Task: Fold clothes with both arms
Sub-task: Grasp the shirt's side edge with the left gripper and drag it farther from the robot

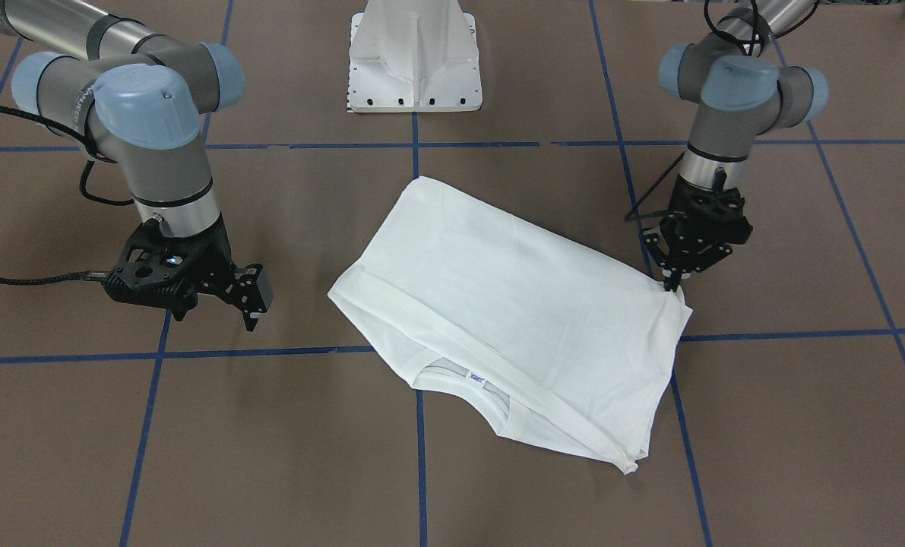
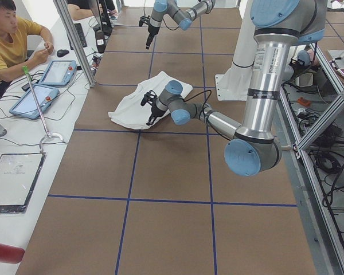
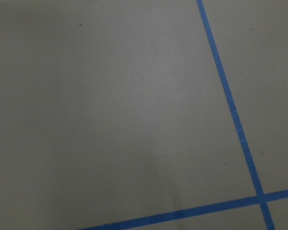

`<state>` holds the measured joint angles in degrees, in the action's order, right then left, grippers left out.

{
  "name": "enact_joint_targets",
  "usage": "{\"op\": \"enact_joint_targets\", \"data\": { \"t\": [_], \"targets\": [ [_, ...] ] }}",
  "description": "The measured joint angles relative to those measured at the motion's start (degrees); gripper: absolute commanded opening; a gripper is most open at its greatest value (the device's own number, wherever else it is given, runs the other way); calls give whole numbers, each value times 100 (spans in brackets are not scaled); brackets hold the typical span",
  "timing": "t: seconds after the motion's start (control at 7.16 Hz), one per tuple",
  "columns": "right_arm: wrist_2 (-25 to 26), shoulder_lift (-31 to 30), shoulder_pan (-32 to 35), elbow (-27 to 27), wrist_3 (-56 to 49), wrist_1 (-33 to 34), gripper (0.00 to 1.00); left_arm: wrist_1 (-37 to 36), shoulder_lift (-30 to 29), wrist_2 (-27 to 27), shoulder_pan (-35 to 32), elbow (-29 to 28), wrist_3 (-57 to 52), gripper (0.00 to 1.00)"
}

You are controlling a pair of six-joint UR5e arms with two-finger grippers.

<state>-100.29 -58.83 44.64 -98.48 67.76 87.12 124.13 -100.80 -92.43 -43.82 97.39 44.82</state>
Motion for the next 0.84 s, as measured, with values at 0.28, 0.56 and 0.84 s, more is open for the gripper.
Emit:
{"op": "enact_joint_targets", "data": {
  "t": [0.28,0.56,0.84],
  "targets": [
    [81,44,-245,-157,326,0,100,19,-1197,-1,-574,-1473,-425,0],
    [296,103,-583,-324,795,4,100,334,-2560,53,-788,-3288,-471,0],
    [484,200,-848,-365,1214,21,100,678,-3220,21,-884,-4193,-505,100]
  ]
}}
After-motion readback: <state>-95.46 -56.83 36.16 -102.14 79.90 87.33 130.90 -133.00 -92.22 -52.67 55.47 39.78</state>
